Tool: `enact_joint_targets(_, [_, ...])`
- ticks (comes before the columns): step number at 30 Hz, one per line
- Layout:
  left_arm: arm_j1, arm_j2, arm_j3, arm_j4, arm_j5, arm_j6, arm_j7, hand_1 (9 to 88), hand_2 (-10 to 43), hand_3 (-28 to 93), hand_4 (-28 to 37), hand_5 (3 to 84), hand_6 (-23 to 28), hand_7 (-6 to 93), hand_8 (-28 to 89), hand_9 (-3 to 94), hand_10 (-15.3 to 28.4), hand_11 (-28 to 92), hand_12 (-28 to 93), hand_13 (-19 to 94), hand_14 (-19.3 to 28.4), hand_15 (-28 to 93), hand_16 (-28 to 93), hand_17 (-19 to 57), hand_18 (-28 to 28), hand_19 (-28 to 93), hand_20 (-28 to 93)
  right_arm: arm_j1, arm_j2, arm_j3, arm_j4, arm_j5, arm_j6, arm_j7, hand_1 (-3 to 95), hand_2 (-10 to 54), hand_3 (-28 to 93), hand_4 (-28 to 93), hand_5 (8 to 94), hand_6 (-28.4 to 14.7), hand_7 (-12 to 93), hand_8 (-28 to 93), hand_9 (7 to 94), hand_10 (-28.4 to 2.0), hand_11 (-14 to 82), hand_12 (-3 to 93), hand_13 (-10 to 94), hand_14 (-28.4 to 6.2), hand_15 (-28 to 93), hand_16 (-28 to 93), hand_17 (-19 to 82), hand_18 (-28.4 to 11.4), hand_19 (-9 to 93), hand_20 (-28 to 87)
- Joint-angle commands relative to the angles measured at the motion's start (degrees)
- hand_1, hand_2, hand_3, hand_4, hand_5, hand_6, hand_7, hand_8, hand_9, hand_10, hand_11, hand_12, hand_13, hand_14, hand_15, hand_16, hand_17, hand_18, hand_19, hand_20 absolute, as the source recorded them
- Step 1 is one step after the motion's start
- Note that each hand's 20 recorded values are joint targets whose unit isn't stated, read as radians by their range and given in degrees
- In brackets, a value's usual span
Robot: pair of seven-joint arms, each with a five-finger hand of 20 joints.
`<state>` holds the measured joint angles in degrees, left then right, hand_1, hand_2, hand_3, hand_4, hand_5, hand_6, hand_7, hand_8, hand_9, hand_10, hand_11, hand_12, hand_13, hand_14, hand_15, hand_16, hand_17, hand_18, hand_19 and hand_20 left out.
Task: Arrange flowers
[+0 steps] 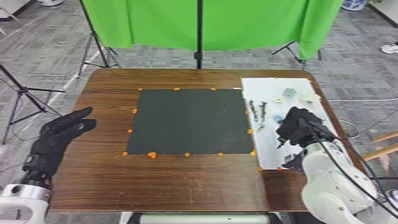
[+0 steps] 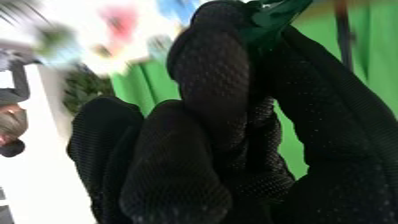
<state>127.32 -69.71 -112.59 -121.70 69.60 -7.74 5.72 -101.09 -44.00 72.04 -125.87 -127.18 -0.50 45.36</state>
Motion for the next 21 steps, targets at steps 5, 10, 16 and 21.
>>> enact_joint_targets(5, [-1.35,11.51,0.81,7.87,-9.94,8.29,3.22,30.1,-3.5,65,-16.8,45.7,5.5,9.2,-5,47.3,14.5,20,14,36,19.3,18,3,4.8,15.4,9,18,29.19,-7.34,-21.75,5.79,5.0,3.18,-4.31,50.8,-9.5,57,16,86.5,-2.5,31,26,93.7,-10.9,47.3,23.8,94,0.8,73,23,73,-12.9,93,57])
enact_joint_targets(10, [-3.56,12.81,3.6,11.19,-11.28,10.21,3.79,26.1,2.3,66,-22.6,46.4,5.3,9.3,-5,47.9,14.6,20,13,37,19.2,18,2,5.7,15.2,9,18,37.46,-14.24,-30.64,11.4,7.59,3.67,-6.21,50.8,-9.5,57,17,86.5,-2.4,31,26,93.7,-10.9,47.5,23.7,94,0.9,73,23,73,-12.9,93,57])
enact_joint_targets(16, [-4.16,12.57,5.25,12.06,-11.18,9.76,3.6,22.6,4.2,67,-27.1,46.4,5.4,9.0,-5,47.7,14.5,19,13,37,19.2,18,2,5.9,15.0,9,18,40.95,-21.07,-37.16,17.36,10.41,5.21,-7.89,50.4,-9.5,57,17,86.4,-2.4,31,26,93.7,-10.9,48.0,23.4,94,0.9,73,22,73,-13.0,93,58])
enact_joint_targets(21, [-4.46,12.43,6.16,12.15,-10.88,9.28,3.45,22.1,3.4,68,-27.6,46.2,5.5,8.9,-5,47.5,14.5,19,14,37,19.2,18,3,5.8,15.0,9,18,41.46,-23.66,-41.98,21.55,11.01,9.69,-9.0,50.3,-9.5,58,17,86.3,-2.5,31,26,93.7,-10.8,48.1,23.3,94,0.9,73,22,73,-12.8,93,58])
